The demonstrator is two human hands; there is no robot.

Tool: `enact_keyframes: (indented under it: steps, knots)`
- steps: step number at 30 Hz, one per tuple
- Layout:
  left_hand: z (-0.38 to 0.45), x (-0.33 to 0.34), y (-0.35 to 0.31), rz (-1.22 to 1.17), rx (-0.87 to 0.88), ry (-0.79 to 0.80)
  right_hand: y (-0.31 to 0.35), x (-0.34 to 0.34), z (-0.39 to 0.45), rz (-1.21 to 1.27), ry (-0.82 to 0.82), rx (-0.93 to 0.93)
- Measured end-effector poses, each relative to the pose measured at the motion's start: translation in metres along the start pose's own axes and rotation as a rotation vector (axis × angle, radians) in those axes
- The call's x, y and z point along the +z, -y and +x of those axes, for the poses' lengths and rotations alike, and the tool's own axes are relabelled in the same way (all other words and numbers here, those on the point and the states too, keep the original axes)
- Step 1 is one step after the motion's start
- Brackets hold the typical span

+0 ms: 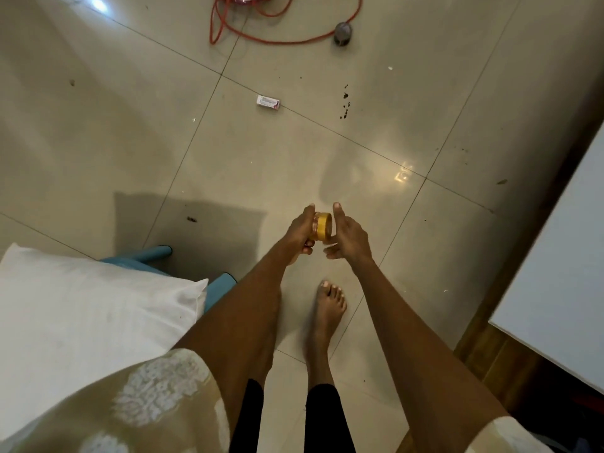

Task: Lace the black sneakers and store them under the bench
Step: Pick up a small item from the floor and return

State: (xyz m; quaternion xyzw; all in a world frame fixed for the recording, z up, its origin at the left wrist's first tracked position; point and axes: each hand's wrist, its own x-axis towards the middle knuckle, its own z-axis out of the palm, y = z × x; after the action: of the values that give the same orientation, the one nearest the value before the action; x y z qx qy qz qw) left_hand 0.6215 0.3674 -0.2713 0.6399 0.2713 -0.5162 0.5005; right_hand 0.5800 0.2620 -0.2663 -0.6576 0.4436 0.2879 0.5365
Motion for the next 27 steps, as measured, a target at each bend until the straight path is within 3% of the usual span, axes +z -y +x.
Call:
enact_keyframes:
  steps: [5,9,11,15,21,27]
  knots:
    - [0.005,-0.002,0.000,-0.027,-0.023,-0.026,-0.010,0.001,-0.001,0.156,0.166,-0.186]
    - [0.005,0.000,0.001,0.006,-0.009,-0.008,-0.003,-0.002,0.002,0.049,-0.014,-0.023]
    - [0.006,0.002,0.000,0.003,-0.002,-0.019,-0.004,-0.001,0.004,0.069,0.011,0.033]
    - [0.008,0.001,0.004,-0.026,-0.028,-0.044,-0.014,0.003,-0.002,0.120,0.141,-0.157]
    - [0.008,0.001,0.015,0.000,0.011,-0.076,-0.019,0.003,-0.002,0.121,0.032,-0.003]
    - [0.009,0.000,0.013,-0.067,0.016,-0.059,-0.023,0.011,-0.005,0.035,0.143,-0.247]
